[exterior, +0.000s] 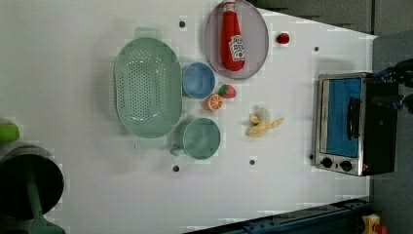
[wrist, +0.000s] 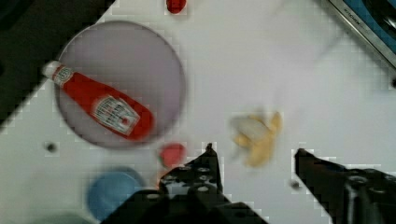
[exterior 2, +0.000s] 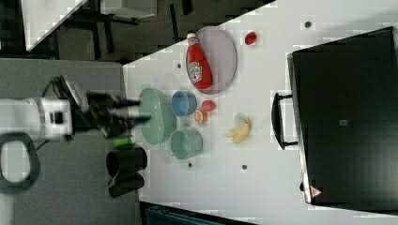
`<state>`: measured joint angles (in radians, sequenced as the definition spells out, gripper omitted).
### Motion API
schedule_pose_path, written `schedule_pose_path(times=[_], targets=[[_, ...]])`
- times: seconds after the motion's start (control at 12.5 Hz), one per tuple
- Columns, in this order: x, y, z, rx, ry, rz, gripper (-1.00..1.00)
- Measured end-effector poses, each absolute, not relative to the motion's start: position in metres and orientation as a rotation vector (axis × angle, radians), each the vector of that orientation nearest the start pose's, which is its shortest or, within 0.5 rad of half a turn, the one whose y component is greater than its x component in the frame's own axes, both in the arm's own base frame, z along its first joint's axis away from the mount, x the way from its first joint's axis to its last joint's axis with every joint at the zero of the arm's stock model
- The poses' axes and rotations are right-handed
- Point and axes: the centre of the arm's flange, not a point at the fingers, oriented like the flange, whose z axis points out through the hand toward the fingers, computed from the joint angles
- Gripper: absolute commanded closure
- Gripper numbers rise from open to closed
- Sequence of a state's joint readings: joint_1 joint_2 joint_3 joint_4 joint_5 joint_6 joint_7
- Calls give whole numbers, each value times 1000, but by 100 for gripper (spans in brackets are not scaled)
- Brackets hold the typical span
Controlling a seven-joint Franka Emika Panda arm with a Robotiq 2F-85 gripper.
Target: Pick Banana and place it in mug.
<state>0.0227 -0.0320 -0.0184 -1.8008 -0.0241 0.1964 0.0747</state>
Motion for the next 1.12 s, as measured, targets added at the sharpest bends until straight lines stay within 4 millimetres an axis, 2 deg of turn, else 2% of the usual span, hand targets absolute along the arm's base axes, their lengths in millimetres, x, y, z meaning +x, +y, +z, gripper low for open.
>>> schedule_pose_path(times=[0.08,0.16,0.24,0.32,0.4,0.48,0.56,0.64,0.72,0.8,0.96,1.04,1.12], targets=[[499,-9,536,-2915,1345,182,-60],[458,-16,540,-2912,1371,276,-82],[429,-26,555,-2887,1390,263,-99],[411,-32,583,-2855,1393,171,-100],[401,-34,611,-2827,1383,65,-100],[401,-33,631,-2800,1363,-51,-100],[407,-27,639,-2775,1338,-119,-100],[420,-23,634,-2765,1319,-201,-100],[437,-25,616,-2772,1314,-251,-100],[454,-27,586,-2787,1290,-240,-100],[475,-32,489,-2872,1227,-90,-100],[476,-32,440,-2926,1183,41,-100],[474,-33,392,-2962,1155,102,-100]])
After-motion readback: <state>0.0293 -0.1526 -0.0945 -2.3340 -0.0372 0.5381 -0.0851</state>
